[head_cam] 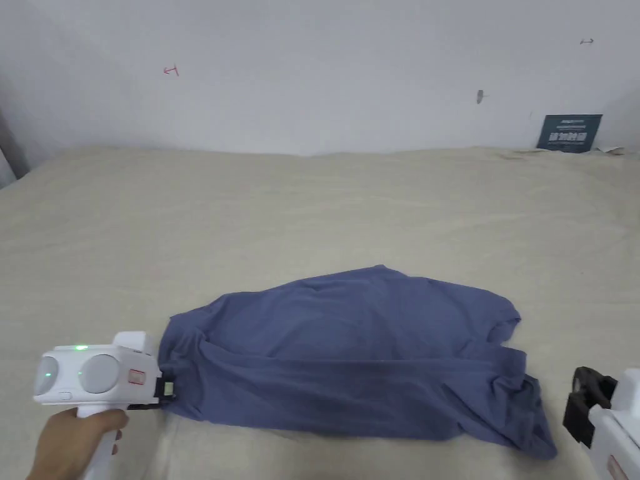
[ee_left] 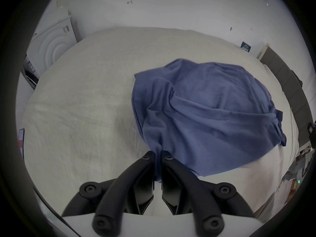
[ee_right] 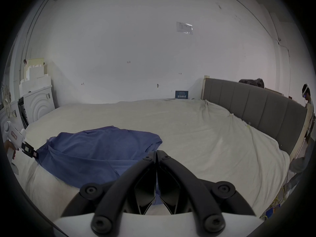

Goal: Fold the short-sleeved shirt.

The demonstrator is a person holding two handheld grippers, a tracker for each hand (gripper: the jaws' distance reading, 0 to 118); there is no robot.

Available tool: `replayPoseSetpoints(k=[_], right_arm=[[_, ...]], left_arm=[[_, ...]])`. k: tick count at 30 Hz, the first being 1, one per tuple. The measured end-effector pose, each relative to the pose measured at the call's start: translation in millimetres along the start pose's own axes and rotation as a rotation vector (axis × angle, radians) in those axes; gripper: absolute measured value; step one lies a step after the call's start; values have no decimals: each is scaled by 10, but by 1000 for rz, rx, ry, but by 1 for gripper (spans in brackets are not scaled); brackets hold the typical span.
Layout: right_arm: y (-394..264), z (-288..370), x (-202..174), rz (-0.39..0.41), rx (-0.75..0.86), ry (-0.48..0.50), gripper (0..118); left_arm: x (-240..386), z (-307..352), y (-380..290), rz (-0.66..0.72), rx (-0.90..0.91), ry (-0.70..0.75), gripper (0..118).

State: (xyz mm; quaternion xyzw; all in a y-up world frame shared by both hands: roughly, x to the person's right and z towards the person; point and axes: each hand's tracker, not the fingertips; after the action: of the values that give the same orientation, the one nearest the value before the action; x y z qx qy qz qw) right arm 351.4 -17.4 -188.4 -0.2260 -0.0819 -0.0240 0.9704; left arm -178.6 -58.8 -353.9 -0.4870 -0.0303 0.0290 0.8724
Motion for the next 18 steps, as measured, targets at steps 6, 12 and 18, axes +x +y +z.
replayPoseSetpoints(k=[6,12,18], right_arm=[[-242,-482,188,-80,-288,53,18],[-434,-857,160,-97,-402,72,89],[-415,-1000,-70,-34,-457,73,95]], left_arm=[[-23,71,30,-5,23,-17,4],[1,109,-11,7,24,-26,4],[-27,86,-19,9,21,-26,4]])
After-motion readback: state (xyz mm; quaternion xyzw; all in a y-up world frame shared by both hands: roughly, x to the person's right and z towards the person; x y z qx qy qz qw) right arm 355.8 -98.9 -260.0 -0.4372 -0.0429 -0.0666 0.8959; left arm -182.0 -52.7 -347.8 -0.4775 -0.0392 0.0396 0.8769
